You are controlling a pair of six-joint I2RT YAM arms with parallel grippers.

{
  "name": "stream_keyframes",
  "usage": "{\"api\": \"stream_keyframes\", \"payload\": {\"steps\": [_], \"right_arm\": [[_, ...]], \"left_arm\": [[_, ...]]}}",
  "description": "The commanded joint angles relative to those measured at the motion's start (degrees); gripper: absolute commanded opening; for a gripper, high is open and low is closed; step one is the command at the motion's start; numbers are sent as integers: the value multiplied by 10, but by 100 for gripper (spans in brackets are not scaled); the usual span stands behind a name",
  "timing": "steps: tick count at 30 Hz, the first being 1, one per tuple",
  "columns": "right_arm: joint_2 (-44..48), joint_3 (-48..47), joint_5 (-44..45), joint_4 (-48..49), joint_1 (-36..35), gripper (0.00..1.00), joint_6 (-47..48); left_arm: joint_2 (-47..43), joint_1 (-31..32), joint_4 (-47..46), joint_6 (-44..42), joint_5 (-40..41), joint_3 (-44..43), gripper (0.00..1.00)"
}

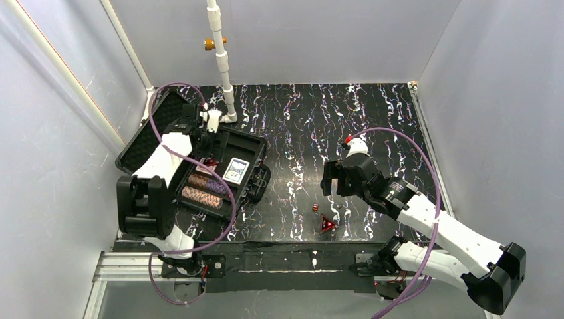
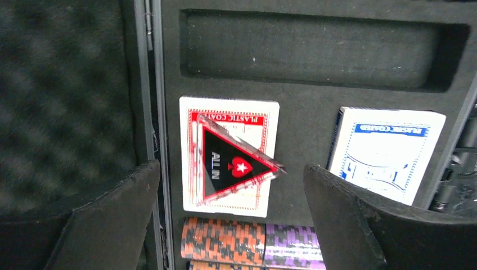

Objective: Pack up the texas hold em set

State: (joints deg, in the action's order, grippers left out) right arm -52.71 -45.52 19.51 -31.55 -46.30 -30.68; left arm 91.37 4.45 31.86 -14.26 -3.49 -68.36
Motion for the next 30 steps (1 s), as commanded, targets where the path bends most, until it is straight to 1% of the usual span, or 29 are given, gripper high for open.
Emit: {"api": "stream_keyframes", "payload": {"steps": [1,5,6,7,9,11,15,17,22,24,26,28,30], "right_arm": [[9,-8,4,3,-3,98,7],[10,-5,-5,1,-3,98,1],[10,-5,-6,-1,-3,98,0],[10,-5,-7,-5,-3,99,-1],[9,-3,-8,-8,-3,98,-4],[10,1,-9,-8,-3,98,-8],[5,8,-19,-5,-3,98,-17],[-3,8,-31,0,-3,98,-20],[-29,0,-19,3,-3,98,-45],[-38,-2,-21,9,-3,98,-53],[-51,-3,-23,14,-3,98,-69],[-67,-6,-18,12,-3,98,-88],[-86,-11,-17,11,-4,98,-108]], "left_arm": [[-100,-3,-37,65,18,29,98],[-187,-3,-89,123,27,70,98],[-209,-3,-96,136,36,77,98],[-235,-3,-99,170,58,83,98],[-267,-3,-88,233,75,89,98],[-294,-3,-62,271,52,93,98],[-355,-3,-29,297,-48,126,98],[-391,-3,-16,308,-72,155,98],[-455,-3,74,336,-86,181,98],[-487,-3,93,340,-90,198,98],[-523,-2,113,349,-70,204,98],[-554,-1,119,357,-55,207,98],[-577,-1,102,355,-62,223,98]]}}
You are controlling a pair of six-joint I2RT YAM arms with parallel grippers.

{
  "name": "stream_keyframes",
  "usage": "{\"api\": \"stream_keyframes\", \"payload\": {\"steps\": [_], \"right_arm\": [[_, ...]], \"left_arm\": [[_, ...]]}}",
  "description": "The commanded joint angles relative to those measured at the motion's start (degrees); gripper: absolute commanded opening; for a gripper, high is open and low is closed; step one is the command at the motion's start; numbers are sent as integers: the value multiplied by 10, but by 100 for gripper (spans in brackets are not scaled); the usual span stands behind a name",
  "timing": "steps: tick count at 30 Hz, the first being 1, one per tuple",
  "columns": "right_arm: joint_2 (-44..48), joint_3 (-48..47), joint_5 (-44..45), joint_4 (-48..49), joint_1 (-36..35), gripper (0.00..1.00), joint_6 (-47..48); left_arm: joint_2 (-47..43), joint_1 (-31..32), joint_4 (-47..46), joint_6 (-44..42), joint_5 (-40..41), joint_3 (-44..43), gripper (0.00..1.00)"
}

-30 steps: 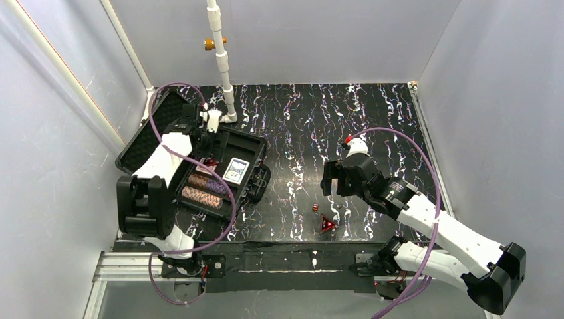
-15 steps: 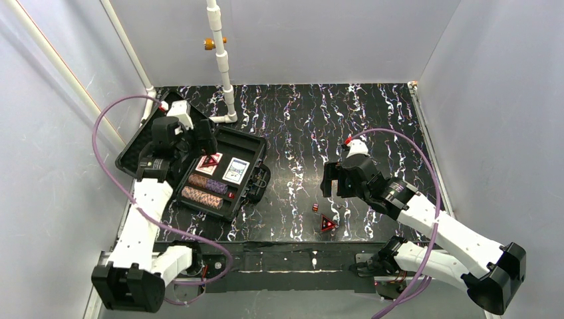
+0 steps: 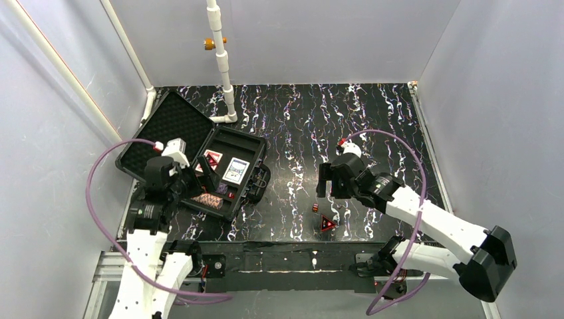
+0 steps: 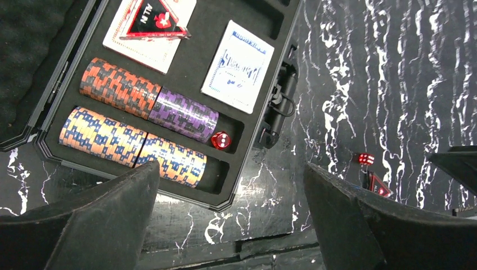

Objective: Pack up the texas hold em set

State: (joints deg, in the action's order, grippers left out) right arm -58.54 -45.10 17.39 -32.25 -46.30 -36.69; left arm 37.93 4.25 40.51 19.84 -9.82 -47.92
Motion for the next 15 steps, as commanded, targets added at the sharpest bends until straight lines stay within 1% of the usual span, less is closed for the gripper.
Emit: {"api": "stream_keyframes", "payload": {"steps": [1,5,9,13,15], "right_arm": [[-36,-16,4,18,-4,98,-56],[-75,-22,-12,26,-4,98,-84],[-110,-20,-10,34,-4,91,-121],[-143,-21,-19,52,-6,84,-139],[-159,-25,-16,55,-10,82,-146]], "left_arm": [[-45,1,11,12,0,23,98],[-27,1,15,9,1,16,98],[-13,1,19,9,-6,11,98],[-23,1,19,10,-2,12,98],[-29,1,19,10,1,14,98]]}}
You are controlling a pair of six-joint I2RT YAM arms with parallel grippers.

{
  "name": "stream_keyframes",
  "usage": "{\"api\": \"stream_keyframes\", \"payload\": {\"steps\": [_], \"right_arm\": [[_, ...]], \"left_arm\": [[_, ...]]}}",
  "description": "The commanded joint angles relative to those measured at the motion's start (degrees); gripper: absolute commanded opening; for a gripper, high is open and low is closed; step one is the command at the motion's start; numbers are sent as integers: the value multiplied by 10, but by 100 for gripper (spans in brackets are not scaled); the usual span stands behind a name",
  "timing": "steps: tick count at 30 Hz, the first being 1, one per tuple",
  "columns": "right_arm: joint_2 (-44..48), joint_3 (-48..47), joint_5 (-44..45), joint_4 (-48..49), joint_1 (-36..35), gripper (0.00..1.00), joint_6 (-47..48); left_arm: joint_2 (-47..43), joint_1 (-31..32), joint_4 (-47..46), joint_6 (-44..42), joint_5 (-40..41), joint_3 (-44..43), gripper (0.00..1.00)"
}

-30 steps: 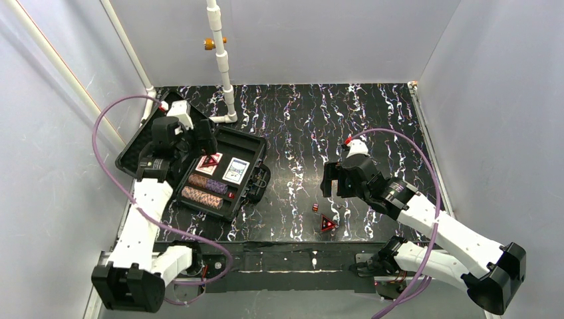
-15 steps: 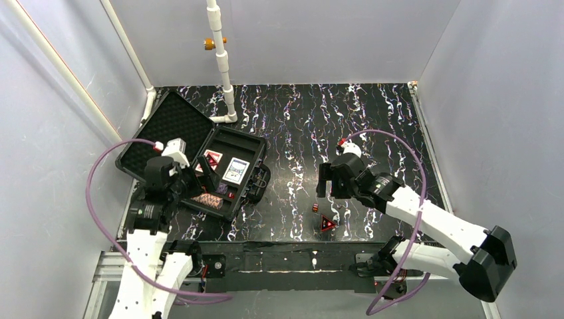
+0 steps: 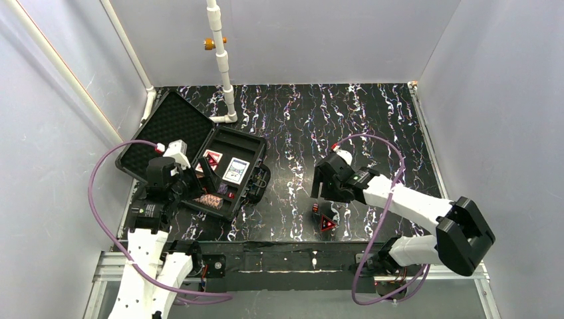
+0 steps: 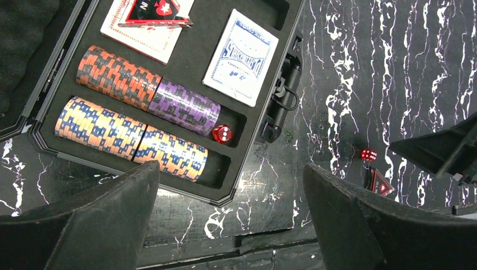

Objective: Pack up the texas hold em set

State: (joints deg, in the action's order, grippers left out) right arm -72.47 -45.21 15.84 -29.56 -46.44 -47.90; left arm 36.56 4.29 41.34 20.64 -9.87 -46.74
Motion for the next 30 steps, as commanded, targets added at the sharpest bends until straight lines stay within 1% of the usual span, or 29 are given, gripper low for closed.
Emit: {"api": "stream_keyframes", "payload": {"steps": [1,5,9,15,21,27,28,30], "right_arm": [[-28,-26,3,27,-10,81,-38],[-57,-29,8,30,-22,76,-55],[-75,-33,13,33,-33,69,-66],[-97,-37,24,28,-49,66,-82],[-112,-41,33,22,-60,57,-83],[-130,-44,42,13,-66,53,-85],[-132,-44,43,13,-67,50,-85],[-136,-45,44,13,-69,48,-85]], "left_arm": [[-16,0,10,2,3,2,98],[-18,0,10,1,2,2,99],[-20,0,9,-1,-4,2,99],[-19,0,8,-1,-5,2,99],[-24,0,8,-1,-1,2,99],[-25,0,8,0,0,3,99],[-25,0,8,0,0,3,99],[-25,0,8,0,0,3,99]]}}
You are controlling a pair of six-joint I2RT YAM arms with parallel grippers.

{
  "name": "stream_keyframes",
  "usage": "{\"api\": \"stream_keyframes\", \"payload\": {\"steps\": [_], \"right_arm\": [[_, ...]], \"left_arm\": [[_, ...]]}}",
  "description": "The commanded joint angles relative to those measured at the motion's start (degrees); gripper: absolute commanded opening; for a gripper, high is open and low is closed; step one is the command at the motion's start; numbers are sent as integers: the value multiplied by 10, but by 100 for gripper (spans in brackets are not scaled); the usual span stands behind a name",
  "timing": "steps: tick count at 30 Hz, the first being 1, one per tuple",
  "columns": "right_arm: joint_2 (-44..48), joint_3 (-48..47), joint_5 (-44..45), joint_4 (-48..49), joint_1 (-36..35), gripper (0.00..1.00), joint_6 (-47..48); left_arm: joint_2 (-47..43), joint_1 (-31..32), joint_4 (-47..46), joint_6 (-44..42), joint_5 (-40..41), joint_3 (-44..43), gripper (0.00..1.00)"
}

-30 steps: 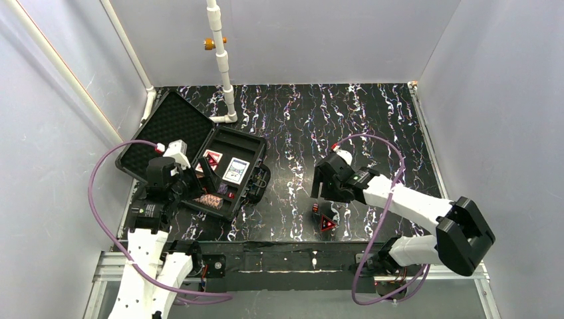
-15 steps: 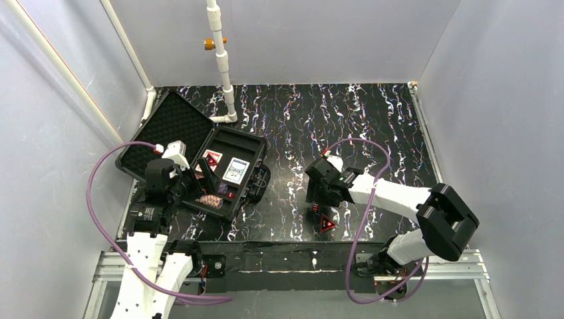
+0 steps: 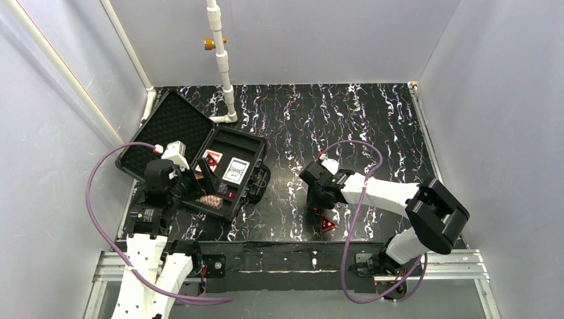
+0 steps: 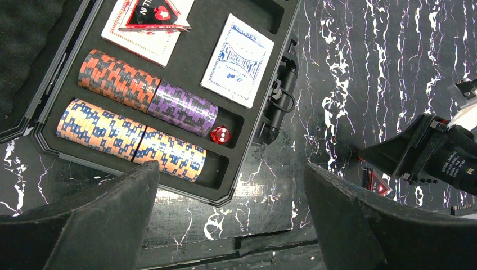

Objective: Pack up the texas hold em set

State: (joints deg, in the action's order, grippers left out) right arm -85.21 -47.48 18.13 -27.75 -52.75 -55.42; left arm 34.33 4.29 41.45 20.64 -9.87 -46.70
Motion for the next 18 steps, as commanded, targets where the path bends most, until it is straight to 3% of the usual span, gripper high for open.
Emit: {"api": "stream_keyframes", "payload": {"steps": [1,4,14,15,18], "right_arm": [[-10,-23,21,-5,-7,46,-10],[-12,-22,26,-6,-9,36,-9],[-14,-41,28,-22,-13,16,7],[-5,-63,31,-28,-15,10,26],[4,-86,17,-15,-15,9,58]], "left_arm": [[-3,0,6,0,0,3,99],[-4,0,6,-1,0,3,99],[-5,0,6,0,1,3,99],[-5,1,6,0,1,3,99],[-6,0,6,-1,0,3,99]]}}
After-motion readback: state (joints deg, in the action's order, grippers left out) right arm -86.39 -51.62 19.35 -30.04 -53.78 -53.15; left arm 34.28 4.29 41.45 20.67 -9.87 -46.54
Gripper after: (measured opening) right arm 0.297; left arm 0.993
